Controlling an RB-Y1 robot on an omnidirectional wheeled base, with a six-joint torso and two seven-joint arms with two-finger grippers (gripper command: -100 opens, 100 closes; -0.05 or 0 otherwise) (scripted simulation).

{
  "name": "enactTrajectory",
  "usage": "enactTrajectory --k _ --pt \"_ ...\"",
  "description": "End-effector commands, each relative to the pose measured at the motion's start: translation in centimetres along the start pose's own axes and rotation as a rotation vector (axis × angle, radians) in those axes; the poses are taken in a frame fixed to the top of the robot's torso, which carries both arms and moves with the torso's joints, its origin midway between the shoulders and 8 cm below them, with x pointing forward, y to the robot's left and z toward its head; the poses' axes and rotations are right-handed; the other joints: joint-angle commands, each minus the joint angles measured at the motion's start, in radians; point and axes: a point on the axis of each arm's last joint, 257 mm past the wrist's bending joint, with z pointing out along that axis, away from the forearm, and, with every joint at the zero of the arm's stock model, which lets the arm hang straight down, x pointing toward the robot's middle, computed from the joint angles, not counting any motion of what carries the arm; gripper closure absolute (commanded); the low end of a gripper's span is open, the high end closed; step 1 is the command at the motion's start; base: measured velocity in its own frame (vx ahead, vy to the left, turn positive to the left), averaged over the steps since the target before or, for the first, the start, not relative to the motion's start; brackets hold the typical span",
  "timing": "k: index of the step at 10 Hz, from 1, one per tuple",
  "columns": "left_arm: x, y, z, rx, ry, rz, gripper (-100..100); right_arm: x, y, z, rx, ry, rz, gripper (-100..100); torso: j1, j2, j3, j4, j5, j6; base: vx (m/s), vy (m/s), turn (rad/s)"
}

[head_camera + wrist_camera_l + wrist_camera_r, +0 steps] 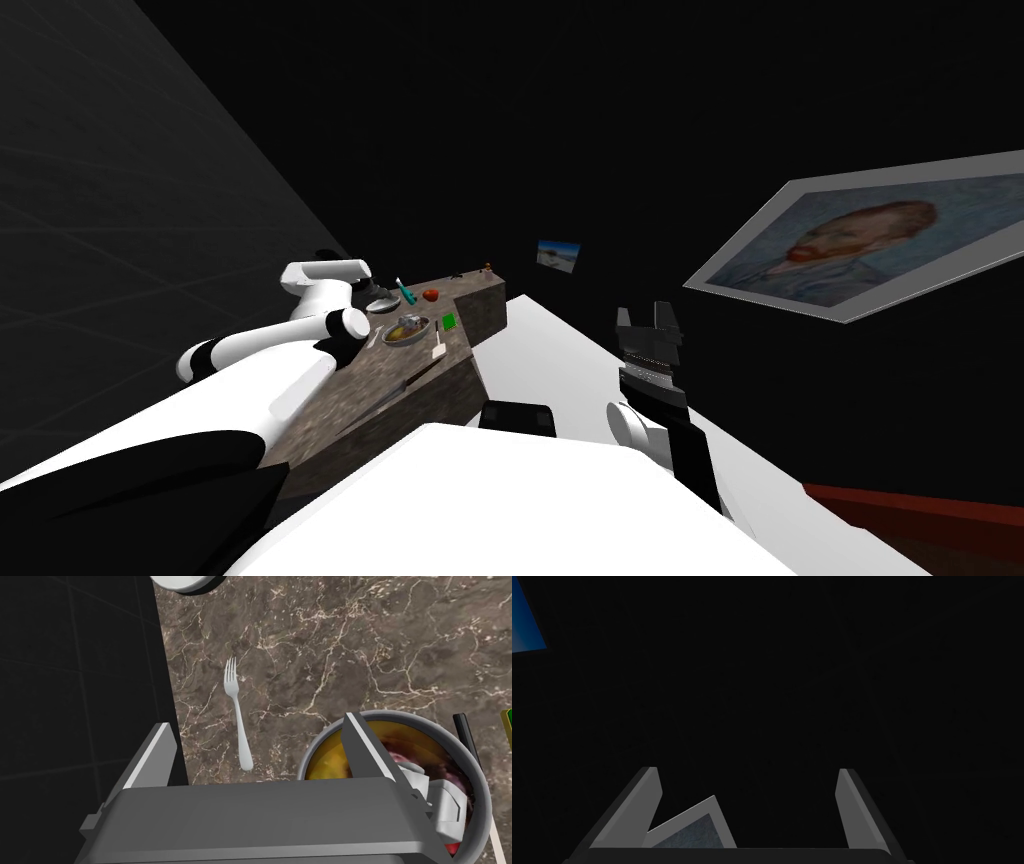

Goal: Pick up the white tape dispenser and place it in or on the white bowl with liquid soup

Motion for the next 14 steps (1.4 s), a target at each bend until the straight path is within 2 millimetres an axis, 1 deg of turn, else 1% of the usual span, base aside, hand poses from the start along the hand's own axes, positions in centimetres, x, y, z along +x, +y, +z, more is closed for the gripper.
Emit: enactTrajectory --k 1,2,4,5,7,8,9,14 --pt "-0.5 -0.7 0.1 0.006 -0.008 -0.017 -100 0.0 0.0 0.0 0.0 0.0 0.0 0 0.0 0.0 0.0 0.0 0.0 0.0 0.0 0.0 0.0" --pt "-0.5 1.0 0.3 -0.026 -0.022 0.021 -100 0.0 0.0 0.0 0.0 0.0 0.0 0 0.0 0.0 0.0 0.0 0.0 0.0 -0.004 -0.007 -0.035" --pt "-1.2 -0.1 0.4 -0.015 -0.032 -0.006 -100 0.0 0.0 0.0 0.0 0.0 0.0 0 0.0 0.0 0.0 0.0 0.0 0.0 -0.003 -0.003 -0.016" --pt "-1.0 1.9 0.5 -0.056 -0.042 0.034 -100 0.0 0.0 0.0 0.0 0.0 0.0 0 0.001 0.0 0.0 0.0 0.0 0.0 -0.005 -0.006 -0.034" --pt "-1.8 0.9 0.7 -0.042 -0.057 0.012 -100 0.0 0.0 0.0 0.0 0.0 0.0 0 0.0 0.0 0.0 0.0 0.0 0.0 -0.003 -0.003 -0.015" --pt "-1.5 1.1 0.7 -0.045 -0.05 0.017 -100 0.0 0.0 0.0 0.0 0.0 0.0 0 0.0 0.0 0.0 0.0 0.0 0.0 0.0 0.0 0.0" --pt "-1.6 1.1 0.7 -0.045 -0.052 0.017 0 0.0 0.0 0.0 0.0 0.0 0.0 0 0.001 0.0 0.0 0.0 0.0 0.0 0.0 0.0 0.0" --pt "-1.6 1.1 0.7 -0.045 -0.052 0.017 0 0.0 0.0 0.0 0.0 0.0 0.0 0 0.001 0.0 0.0 0.0 0.0 0.0 0.0 0.0 0.0"
